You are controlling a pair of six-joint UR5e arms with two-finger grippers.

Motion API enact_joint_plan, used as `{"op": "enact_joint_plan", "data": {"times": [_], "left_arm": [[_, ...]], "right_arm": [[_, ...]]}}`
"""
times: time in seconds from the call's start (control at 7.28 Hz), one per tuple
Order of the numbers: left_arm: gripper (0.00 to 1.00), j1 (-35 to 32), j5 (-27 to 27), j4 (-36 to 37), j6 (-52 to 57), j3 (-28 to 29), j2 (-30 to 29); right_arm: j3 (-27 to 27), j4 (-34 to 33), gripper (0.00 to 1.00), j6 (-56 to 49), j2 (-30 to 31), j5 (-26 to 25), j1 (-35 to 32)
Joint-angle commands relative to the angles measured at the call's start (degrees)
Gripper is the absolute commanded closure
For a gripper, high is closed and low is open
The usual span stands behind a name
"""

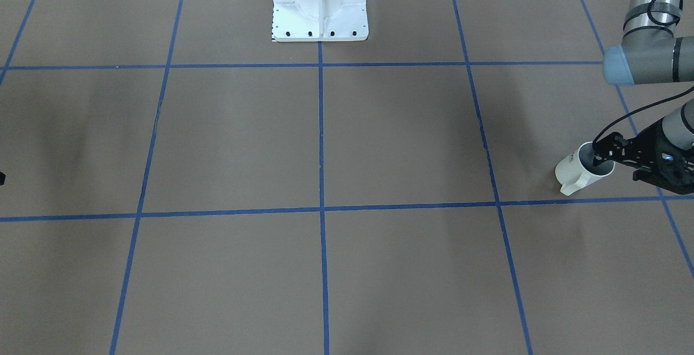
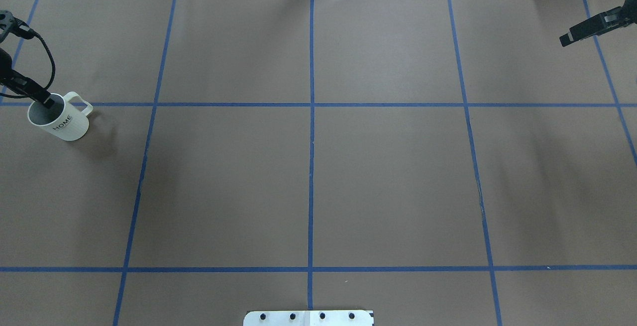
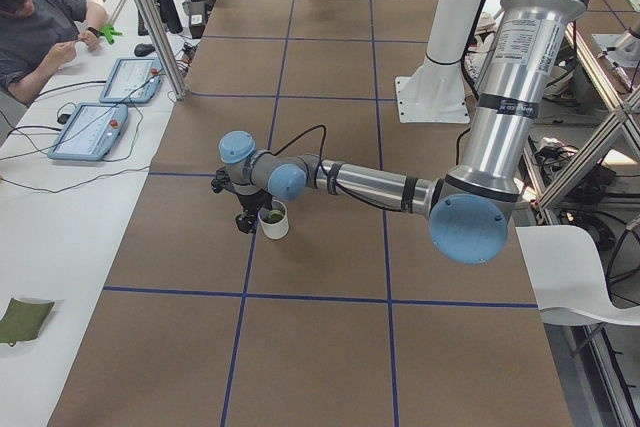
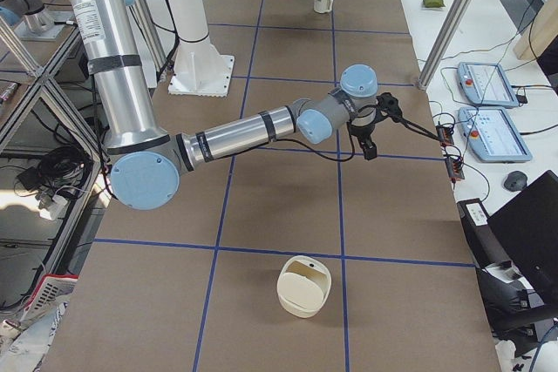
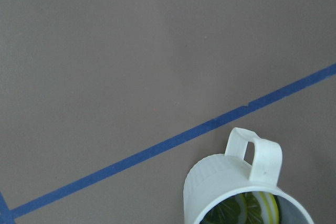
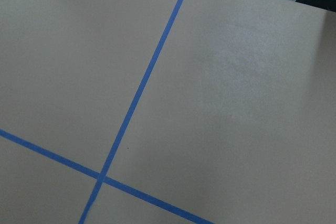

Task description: Left arm hands cup to right arm to dump lemon

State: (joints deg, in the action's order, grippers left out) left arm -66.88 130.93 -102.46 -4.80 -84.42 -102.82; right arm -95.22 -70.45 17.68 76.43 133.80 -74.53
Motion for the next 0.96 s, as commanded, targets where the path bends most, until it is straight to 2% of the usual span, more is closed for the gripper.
{"op": "enact_joint_plan", "data": {"times": [0.0, 0.14, 0.55, 0.82], "left_arm": [[0.12, 0.70, 0.03, -0.02, -0.03, 1.88, -1.32], [0.19, 0.70, 0.03, -0.02, 0.05, 1.89, -1.33], [0.81, 0.70, -0.06, 0.41, -0.12, 1.98, -2.29], [1.00, 0.70, 0.64, 0.76, -0.21, 1.28, -2.21]], "right_arm": [[0.21, 0.05, 0.00, -0.01, -0.84, -0.04, 0.17], [0.13, 0.05, 0.00, -0.01, -0.84, -0.04, 0.17], [0.12, 0.05, 0.00, 0.08, -1.02, 0.05, 0.17], [0.12, 0.05, 0.00, 0.08, -1.28, -0.03, 0.17]]}}
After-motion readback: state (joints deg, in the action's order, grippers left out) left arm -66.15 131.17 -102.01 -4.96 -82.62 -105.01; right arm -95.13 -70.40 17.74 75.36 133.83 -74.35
